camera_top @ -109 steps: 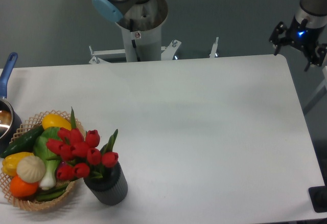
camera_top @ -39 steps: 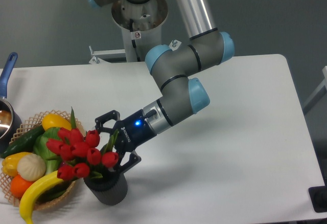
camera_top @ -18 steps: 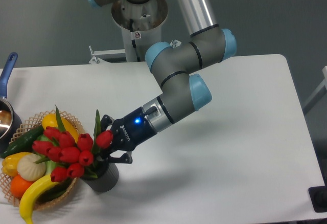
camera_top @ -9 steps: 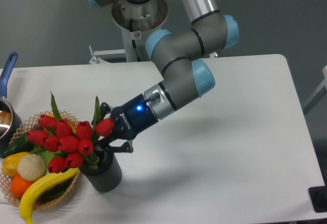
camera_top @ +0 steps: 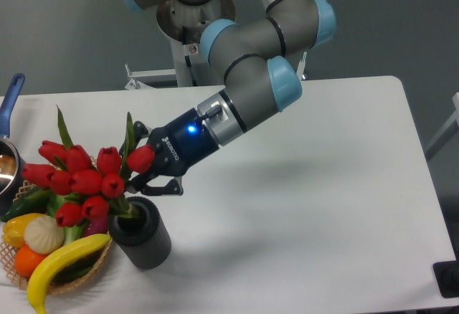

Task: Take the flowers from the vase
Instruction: 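Close the gripper around the red tulip stems, then lift the tulip bunch up out of the grey vase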

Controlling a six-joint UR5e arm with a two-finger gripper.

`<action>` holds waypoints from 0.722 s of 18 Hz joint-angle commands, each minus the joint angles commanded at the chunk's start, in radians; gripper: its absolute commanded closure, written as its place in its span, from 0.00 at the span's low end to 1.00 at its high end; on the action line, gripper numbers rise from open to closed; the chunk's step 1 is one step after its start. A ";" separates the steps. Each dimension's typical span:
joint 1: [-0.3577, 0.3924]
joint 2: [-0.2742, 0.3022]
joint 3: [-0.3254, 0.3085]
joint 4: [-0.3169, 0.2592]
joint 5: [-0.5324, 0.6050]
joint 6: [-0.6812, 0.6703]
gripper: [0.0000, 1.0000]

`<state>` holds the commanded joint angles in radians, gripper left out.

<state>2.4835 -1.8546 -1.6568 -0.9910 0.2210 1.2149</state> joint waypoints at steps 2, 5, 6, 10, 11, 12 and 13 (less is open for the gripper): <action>0.018 0.000 0.026 0.000 -0.035 -0.017 0.73; 0.041 0.000 0.081 -0.002 -0.069 -0.087 0.73; 0.043 -0.002 0.098 -0.002 -0.071 -0.103 0.73; 0.063 -0.003 0.120 -0.002 -0.103 -0.143 0.73; 0.069 -0.002 0.120 -0.002 -0.114 -0.143 0.73; 0.077 -0.002 0.120 -0.002 -0.126 -0.144 0.73; 0.087 -0.002 0.120 -0.002 -0.138 -0.144 0.73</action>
<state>2.5708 -1.8561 -1.5370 -0.9925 0.0830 1.0707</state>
